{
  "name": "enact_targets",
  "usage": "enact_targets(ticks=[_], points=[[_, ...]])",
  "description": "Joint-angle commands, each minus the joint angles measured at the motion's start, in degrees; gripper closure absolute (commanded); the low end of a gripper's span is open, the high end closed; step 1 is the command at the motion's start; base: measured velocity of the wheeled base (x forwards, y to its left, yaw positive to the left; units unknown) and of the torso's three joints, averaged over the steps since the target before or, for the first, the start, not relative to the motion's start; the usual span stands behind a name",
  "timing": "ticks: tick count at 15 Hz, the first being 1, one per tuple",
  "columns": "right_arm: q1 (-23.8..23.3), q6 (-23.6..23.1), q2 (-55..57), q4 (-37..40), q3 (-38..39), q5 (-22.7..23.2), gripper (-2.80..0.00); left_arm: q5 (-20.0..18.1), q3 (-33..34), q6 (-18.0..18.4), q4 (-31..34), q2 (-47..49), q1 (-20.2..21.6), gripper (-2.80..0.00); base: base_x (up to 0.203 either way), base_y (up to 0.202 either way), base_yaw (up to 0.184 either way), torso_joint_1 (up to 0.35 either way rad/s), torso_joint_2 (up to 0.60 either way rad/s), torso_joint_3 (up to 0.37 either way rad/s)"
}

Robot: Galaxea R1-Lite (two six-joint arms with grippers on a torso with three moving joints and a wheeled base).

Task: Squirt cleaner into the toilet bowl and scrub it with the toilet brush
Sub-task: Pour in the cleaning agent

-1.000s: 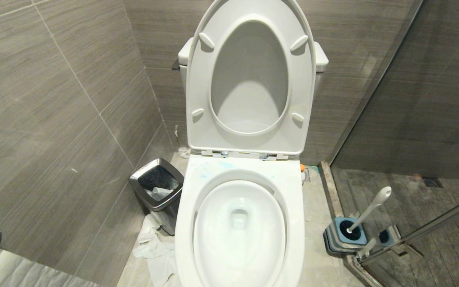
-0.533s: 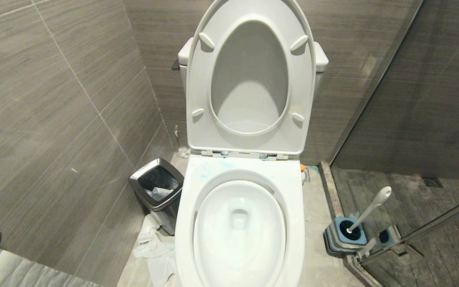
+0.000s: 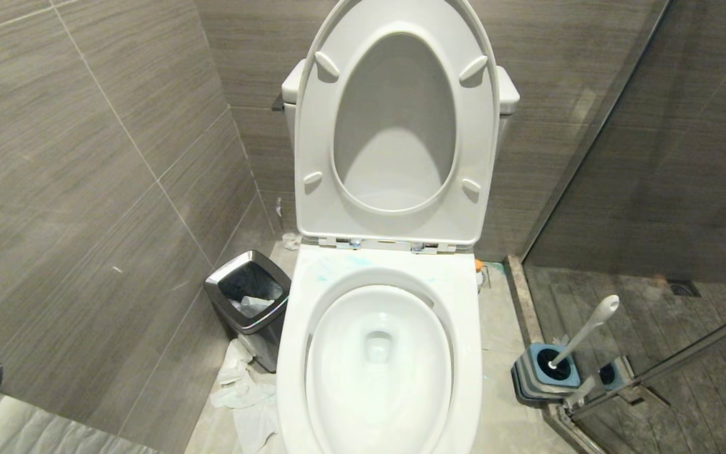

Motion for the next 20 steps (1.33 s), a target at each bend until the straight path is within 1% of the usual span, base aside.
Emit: enact_targets(ticks=[1,6,12,20], points=[[0.0,0.0,0.0,-0.1,0.7,0.0,0.00,0.0,0.4,0.0,0.0,0.1,0.0,0.00,0.000,0.000,0.000,0.000,0.00,0.000],[0.0,-0.1,0.0,-0.1,0.7,0.0,0.00,0.0,0.4,0.0,0.0,0.1,0.0,0.00,0.000,0.000,0.000,0.000,0.00,0.000],[0.0,0.0,0.0,0.0,0.7,0.0,0.00,0.2,0.4,-1.2,0.0,0.1,0.0,0.00,0.000,0.000,0.000,0.000,0.00,0.000],[0.0,-0.1,0.0,-0.1,0.7,0.0,0.00,0.2,0.4,-1.2,0.0,0.1,0.0,0.00,0.000,0.000,0.000,0.000,0.00,0.000]])
